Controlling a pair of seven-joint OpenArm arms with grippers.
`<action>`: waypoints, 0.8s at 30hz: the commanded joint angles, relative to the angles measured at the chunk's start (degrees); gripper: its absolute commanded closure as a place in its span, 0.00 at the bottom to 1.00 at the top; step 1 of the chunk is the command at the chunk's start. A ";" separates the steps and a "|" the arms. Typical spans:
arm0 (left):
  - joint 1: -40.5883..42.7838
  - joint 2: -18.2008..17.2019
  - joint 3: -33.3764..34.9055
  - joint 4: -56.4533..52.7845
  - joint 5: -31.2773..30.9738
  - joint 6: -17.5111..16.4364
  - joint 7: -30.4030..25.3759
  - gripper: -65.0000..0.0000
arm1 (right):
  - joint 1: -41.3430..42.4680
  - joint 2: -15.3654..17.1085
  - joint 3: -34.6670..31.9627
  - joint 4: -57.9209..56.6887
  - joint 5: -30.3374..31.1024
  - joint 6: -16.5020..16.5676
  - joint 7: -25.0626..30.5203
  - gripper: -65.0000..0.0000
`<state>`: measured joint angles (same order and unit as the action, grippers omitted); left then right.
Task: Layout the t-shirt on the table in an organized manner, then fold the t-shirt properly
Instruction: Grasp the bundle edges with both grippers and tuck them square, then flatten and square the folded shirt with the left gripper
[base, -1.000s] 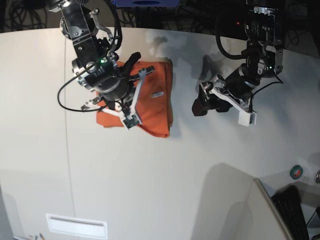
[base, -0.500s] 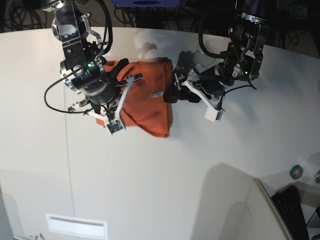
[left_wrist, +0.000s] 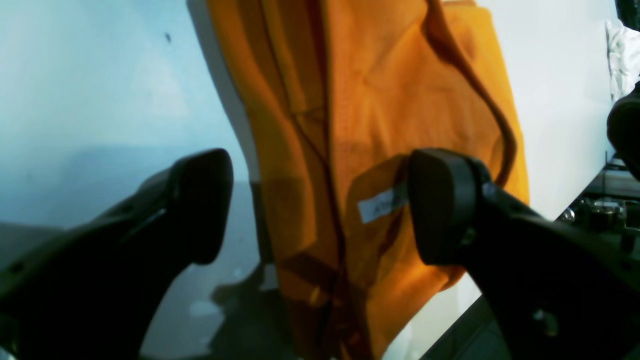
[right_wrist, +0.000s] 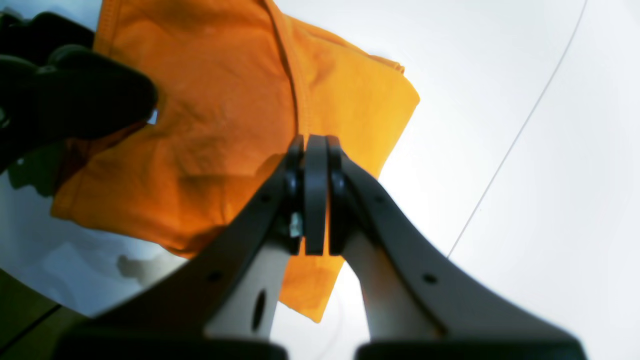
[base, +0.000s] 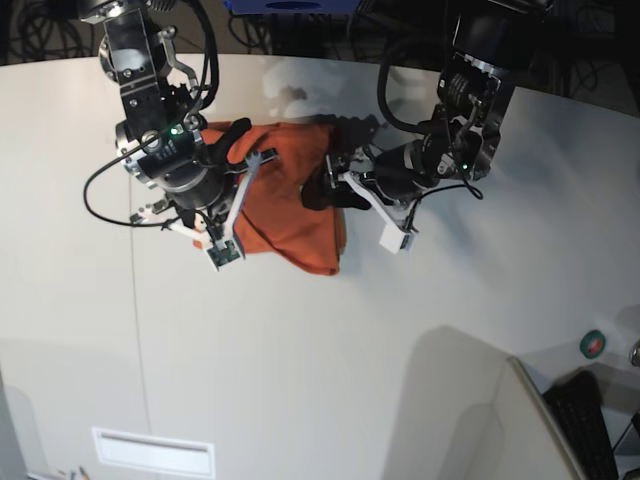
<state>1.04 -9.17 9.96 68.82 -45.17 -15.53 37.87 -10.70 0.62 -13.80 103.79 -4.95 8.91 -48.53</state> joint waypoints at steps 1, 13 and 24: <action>-0.73 -0.28 -0.07 -0.20 0.11 0.19 0.24 0.21 | 0.55 -0.05 1.36 1.14 -0.02 0.02 1.19 1.00; -2.66 -0.55 5.38 -4.51 0.11 0.19 0.33 1.00 | 0.46 -0.14 10.86 0.96 0.07 0.10 3.83 1.00; -14.71 -9.16 26.31 -4.68 0.11 0.19 0.68 1.00 | -0.60 -0.14 20.62 0.78 0.07 0.10 6.38 1.00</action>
<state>-12.62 -18.17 36.49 63.48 -45.45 -15.44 38.46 -11.97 0.30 6.70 103.70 -4.91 8.99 -43.24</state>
